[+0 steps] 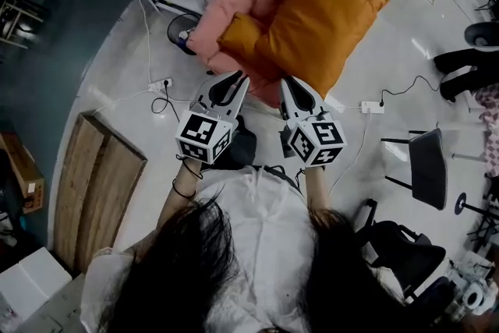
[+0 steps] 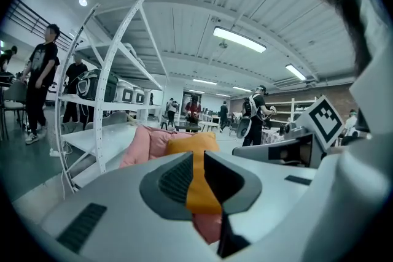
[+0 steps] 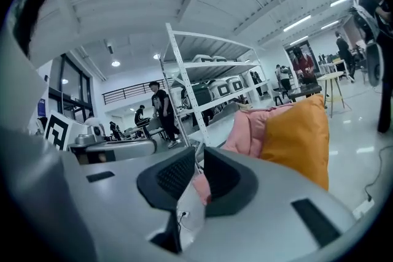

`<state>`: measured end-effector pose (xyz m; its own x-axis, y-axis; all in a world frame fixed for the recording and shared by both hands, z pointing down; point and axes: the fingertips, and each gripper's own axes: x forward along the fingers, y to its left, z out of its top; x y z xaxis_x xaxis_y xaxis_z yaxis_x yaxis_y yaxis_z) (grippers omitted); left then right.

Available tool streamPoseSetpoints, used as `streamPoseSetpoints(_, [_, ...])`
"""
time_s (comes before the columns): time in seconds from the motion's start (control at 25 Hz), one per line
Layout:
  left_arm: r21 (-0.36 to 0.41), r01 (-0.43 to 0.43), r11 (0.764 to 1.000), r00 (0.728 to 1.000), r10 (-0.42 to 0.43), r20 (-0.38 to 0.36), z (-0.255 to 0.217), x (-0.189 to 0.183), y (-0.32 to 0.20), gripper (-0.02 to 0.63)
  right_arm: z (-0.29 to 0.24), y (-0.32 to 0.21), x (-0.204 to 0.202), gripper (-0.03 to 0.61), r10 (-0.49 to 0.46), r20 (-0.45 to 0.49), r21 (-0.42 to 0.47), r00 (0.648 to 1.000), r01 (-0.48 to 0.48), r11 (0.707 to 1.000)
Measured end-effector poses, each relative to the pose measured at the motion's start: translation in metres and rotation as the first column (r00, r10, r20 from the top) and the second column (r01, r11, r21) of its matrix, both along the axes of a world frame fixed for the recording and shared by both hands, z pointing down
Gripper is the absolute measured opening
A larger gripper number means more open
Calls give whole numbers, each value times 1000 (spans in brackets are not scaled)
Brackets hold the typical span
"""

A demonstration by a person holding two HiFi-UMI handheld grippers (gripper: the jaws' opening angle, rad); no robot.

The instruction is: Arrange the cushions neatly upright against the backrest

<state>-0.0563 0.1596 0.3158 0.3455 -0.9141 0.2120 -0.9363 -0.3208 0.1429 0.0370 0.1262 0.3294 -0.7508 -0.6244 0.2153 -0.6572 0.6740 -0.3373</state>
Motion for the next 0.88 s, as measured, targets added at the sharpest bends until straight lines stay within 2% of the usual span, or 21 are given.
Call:
streamPoseSetpoints(0.16, [-10, -31, 999, 999, 31, -14, 2, -28, -32, 66, 0, -31, -25, 57, 30, -8, -6, 1000, -30, 1000])
streamPoseSetpoints(0.48, [-18, -132, 991, 991, 133, 9, 13, -65, -84, 66, 11, -75, -55, 57, 119, -22, -27, 993, -120, 992])
streamPoseSetpoints(0.88, [-61, -241, 969, 971, 241, -10, 35, -63, -122, 66, 39, -98, -27, 57, 251, -82, -98, 965, -258, 961])
